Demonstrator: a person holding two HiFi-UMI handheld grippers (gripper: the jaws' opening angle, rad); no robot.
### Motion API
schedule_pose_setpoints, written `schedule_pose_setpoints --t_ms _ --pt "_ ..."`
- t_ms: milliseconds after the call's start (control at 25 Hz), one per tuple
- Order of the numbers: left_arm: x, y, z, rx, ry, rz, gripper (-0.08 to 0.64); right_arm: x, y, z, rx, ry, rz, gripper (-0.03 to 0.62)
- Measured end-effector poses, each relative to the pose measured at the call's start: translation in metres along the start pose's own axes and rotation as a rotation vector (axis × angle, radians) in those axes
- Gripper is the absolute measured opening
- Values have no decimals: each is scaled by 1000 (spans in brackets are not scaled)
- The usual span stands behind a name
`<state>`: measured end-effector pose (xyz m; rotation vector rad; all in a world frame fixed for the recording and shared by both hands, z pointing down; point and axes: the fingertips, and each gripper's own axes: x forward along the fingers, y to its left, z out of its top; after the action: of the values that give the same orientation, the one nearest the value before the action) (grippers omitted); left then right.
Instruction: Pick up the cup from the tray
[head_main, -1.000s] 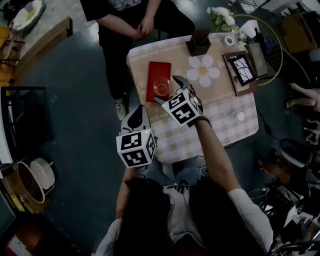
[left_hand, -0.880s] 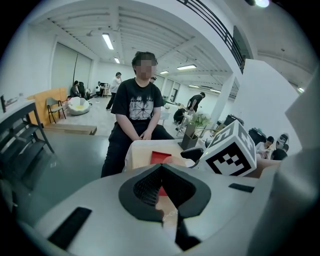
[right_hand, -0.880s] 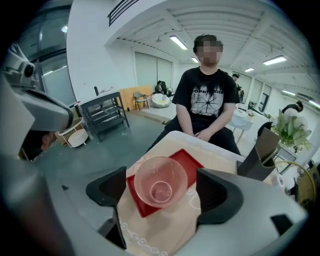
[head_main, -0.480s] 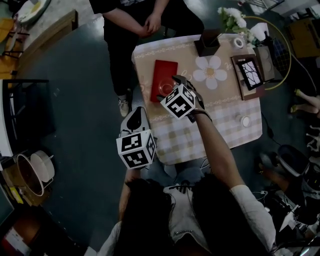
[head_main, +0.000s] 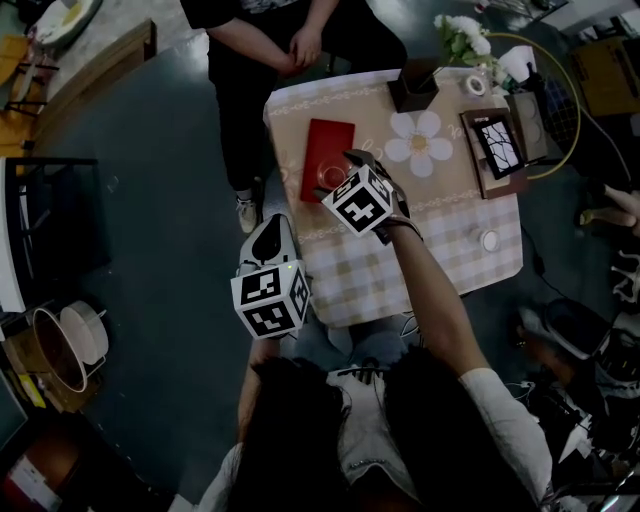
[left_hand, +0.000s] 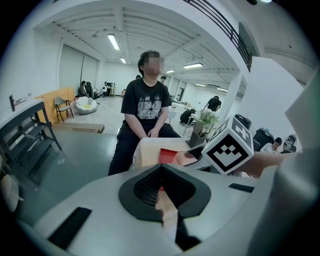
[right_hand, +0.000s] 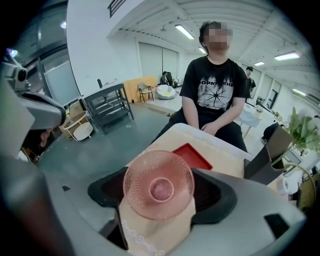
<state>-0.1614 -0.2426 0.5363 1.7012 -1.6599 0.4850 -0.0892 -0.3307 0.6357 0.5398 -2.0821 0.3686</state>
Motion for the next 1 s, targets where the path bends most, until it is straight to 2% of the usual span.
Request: schedule_pose_setpoints --t_ms 240,440,600,840,1000 --pt "-2 -13 7 -2 -20 -42 6 -25 -8 -20 14 1 -38 399" --pt "-3 -34 9 46 -25 -97 6 -42 -21 -53 78 25 -65 398" --pt "-1 -47 5 32 -16 -129 6 -50 -32 -77 127 38 -87 398" --pt "0 -53 -3 40 -3 -127 6 -49 -37 -101 167 54 -91 399" --pt "0 -53 -6 30 3 -126 6 -49 -37 -103 169 43 -87 399"
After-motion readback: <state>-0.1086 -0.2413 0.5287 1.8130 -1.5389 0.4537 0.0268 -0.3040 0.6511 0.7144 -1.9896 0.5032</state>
